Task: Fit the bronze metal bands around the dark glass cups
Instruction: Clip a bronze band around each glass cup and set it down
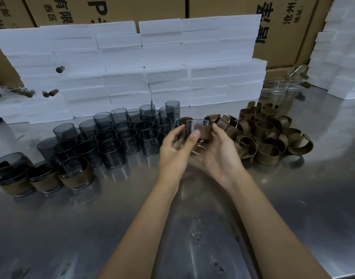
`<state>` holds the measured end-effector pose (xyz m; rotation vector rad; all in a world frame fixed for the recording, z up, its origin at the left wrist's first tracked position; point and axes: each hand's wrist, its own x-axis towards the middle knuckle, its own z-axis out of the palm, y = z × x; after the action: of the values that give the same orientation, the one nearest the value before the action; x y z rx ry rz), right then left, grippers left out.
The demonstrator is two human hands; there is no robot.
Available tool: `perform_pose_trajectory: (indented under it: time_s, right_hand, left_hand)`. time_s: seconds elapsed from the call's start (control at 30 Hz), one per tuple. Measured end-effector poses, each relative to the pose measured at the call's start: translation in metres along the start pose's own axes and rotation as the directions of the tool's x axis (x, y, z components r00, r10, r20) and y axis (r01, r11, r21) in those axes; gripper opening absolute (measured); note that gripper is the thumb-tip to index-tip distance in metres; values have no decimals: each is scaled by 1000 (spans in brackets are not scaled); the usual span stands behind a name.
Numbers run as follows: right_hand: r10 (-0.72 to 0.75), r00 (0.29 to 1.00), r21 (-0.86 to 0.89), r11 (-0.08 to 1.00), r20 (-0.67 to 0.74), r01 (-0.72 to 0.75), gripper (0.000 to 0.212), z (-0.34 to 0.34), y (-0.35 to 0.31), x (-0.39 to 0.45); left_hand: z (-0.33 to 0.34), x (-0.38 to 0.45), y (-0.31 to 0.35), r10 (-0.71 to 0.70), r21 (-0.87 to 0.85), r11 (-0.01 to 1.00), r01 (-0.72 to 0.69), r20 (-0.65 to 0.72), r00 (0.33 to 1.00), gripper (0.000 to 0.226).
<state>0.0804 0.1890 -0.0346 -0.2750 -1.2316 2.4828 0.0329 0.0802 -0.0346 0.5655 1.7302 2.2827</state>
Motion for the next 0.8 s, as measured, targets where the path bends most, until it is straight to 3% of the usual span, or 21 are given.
perform_pose_trajectory:
  time_s: [0.13, 0.27, 0.5, 0.57, 0.63, 0.73, 0.8]
  right_hand:
    - [-110, 994, -118, 987, -9, 108, 28, 2, 2, 0]
    - [-273, 962, -325, 911, -17, 253, 38, 6, 7, -2]
    - [-226, 974, -295, 929, 19, 222, 31, 7, 5, -5]
    - [-224, 975, -322, 922, 7, 215, 35, 7, 6, -5]
    - [-228, 974, -404, 889, 11, 213, 41, 9, 9, -5]
    - [-170, 984, -514, 840, 58, 175, 39, 11, 13, -8]
    - [-75, 995, -549, 831, 59, 95, 36, 11, 15, -9]
  left_hand:
    - [-12, 8, 3, 19, -49, 998, -27, -151, 988, 16]
    - [-17, 10, 12, -118, -232, 969, 90, -111, 987, 29]
    - [-19, 12, 16, -164, -288, 947, 144, -47, 985, 40]
    - [-20, 11, 17, -124, -175, 978, 114, -52, 991, 40]
    - [-20, 10, 14, -46, 63, 997, 50, -71, 996, 45]
    - [-23, 6, 13, 49, 414, 910, 16, -147, 988, 57]
    - [-30, 3, 14, 67, 602, 797, 54, -177, 982, 57]
